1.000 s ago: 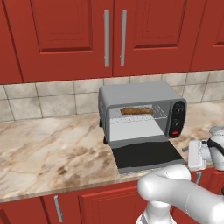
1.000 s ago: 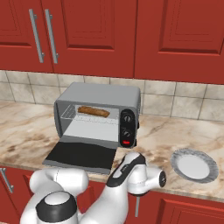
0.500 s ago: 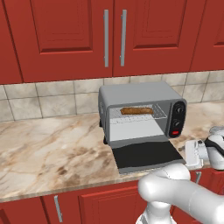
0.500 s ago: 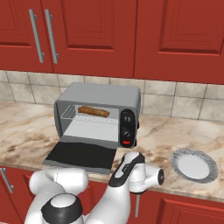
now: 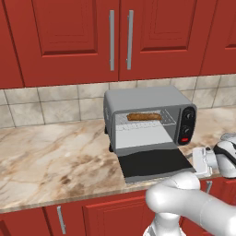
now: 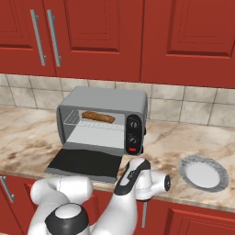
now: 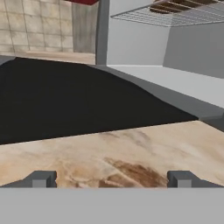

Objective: Pull the toaster oven rack outwards. Pick up the baguette from the plate and place it on the toaster oven rack. Close the toaster oven door fully and set the temperature to the lowest setting.

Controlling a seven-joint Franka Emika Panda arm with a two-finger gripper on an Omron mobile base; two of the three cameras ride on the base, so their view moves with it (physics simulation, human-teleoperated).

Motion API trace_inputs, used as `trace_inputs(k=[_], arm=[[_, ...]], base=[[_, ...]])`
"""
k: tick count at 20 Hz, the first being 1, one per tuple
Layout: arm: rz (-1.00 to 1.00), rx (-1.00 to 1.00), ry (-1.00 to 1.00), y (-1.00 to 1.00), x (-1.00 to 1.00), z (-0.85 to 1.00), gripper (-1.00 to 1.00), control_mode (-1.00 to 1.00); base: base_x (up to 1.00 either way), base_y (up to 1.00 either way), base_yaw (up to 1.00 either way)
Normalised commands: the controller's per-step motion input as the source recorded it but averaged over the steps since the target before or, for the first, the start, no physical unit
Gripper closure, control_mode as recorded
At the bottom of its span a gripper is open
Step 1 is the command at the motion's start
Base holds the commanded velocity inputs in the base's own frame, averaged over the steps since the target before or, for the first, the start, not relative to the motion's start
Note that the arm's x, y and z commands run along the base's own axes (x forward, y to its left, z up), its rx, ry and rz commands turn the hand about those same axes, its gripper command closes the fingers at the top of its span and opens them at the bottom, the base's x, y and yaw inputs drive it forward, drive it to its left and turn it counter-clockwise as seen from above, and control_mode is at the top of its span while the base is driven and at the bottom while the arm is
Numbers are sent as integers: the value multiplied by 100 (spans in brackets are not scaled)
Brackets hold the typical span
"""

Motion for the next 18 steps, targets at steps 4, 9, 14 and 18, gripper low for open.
trace_inputs(k=[4,9,14,18], arm=[[0,2,0,26,0,11,-100,-100],[0,2,19,56,1,-1,-100,-100],[-1,4,21,78,9,-33,-100,-100],[-13,33,3,58,11,-1,-100,-100]], base=[[0,0,0],[0,0,0],[0,0,0],[0,0,0]])
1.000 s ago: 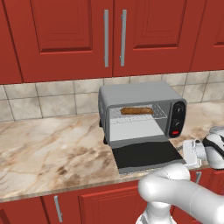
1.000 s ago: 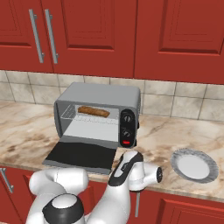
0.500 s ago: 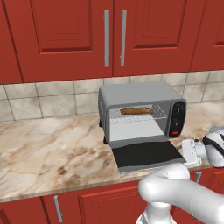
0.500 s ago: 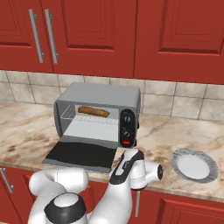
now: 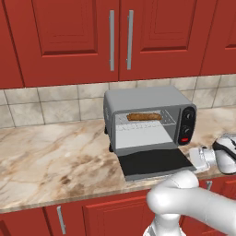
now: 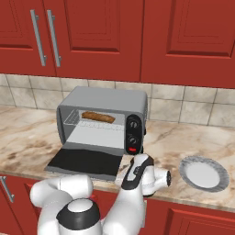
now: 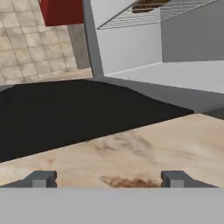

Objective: Pull the toaster oven rack outwards. Pick up the baguette from the plate and place it on the toaster oven rack. Close the toaster oven door fully and set the temperature to the lowest setting.

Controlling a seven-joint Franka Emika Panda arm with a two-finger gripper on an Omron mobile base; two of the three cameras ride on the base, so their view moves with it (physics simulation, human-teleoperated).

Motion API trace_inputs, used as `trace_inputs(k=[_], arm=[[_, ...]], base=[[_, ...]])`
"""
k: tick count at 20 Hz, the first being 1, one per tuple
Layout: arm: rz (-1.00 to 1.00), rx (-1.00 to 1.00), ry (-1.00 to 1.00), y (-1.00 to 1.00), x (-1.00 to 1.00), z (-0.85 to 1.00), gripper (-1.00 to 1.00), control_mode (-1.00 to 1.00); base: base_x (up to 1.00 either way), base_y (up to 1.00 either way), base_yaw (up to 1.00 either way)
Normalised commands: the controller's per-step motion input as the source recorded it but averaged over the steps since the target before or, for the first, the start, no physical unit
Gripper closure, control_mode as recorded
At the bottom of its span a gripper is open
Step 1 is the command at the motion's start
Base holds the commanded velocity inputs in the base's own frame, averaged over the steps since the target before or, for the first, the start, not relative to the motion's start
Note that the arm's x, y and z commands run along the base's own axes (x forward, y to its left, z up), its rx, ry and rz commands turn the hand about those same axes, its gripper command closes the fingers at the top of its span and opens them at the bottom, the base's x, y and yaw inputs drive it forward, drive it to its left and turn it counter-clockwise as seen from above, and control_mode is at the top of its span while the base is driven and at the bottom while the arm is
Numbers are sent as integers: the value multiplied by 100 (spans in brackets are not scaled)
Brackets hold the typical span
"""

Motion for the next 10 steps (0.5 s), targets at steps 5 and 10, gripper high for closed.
trace_inputs(k=[5,10], arm=[[-28,37,0,74,1,2,-100,-100],[-37,29,0,78,0,26,-100,-100]], base=[[0,0,0],[0,0,0]])
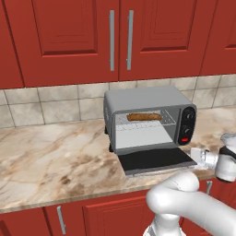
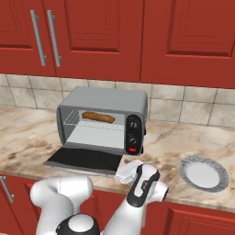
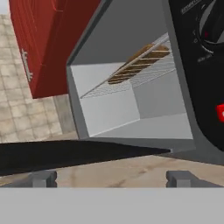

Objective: Pull the toaster oven rack outwards. Pick up the baguette from the plate and place it on the toaster oven rack. Close the toaster oven door fully and set the temperature to the lowest setting.

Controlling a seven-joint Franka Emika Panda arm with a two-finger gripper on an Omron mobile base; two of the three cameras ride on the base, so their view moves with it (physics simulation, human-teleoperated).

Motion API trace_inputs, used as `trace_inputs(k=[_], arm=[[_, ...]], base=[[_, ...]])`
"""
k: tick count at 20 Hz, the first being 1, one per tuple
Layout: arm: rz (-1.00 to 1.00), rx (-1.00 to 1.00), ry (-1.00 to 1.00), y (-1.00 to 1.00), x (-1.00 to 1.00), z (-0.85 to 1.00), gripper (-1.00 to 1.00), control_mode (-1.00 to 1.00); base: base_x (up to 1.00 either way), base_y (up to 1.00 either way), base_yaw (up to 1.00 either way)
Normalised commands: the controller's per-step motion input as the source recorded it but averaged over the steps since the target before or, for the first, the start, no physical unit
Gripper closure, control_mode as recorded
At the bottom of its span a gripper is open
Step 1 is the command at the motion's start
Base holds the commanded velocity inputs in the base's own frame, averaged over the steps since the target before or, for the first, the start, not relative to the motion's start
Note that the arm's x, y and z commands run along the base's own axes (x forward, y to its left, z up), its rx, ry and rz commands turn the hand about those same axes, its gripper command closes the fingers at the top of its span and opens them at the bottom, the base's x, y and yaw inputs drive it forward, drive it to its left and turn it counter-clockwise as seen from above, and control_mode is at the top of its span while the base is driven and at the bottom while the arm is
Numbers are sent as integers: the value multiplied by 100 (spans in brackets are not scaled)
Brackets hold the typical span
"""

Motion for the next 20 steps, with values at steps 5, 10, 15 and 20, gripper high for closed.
trace_inputs(k=[5,10,15,20], arm=[[-41,18,0,82,0,49,-100,-100],[-38,11,2,77,0,64,-100,-100],[-33,8,8,70,5,78,-100,-100],[-29,8,14,59,9,98,-100,-100]], base=[[0,0,0],[0,0,0],[0,0,0],[0,0,0]])
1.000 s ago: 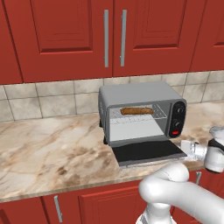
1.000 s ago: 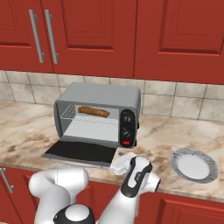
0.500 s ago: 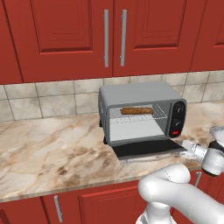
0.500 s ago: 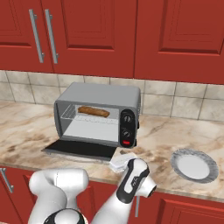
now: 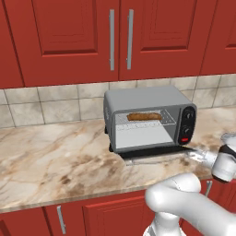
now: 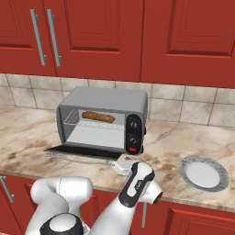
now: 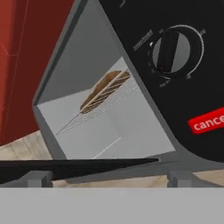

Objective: Pull the toaster oven rack outwards. Pick up the baguette from the plate and place it on the toaster oven rack. Close the toaster oven door fully and set the temperature to the lowest setting.

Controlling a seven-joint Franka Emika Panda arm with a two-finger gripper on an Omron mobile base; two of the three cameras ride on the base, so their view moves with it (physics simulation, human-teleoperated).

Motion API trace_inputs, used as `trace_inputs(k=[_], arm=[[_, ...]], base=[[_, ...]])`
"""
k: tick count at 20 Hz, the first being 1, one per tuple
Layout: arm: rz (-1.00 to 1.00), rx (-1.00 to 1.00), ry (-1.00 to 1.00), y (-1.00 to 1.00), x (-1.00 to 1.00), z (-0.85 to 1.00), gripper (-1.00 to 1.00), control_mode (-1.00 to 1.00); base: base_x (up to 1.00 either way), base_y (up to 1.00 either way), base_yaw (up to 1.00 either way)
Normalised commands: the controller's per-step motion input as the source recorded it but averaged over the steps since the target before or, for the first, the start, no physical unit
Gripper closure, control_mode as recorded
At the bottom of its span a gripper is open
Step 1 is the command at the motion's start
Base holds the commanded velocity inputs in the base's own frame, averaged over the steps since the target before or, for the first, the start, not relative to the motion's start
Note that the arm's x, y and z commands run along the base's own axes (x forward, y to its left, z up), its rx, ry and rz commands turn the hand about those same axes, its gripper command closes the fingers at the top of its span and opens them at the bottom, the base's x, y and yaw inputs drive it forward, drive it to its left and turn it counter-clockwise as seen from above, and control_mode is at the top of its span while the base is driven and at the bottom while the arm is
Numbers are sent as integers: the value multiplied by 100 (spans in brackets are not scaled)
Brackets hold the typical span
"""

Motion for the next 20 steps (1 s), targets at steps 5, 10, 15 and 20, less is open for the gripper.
trace_inputs(k=[5,10,15,20], arm=[[-30,2,12,57,12,99,-100,-100],[-34,0,11,63,11,91,-100,-100],[-33,0,14,55,11,88,-100,-100],[-32,0,20,42,11,85,-100,-100]], base=[[0,0,0],[0,0,0],[0,0,0],[0,0,0]])
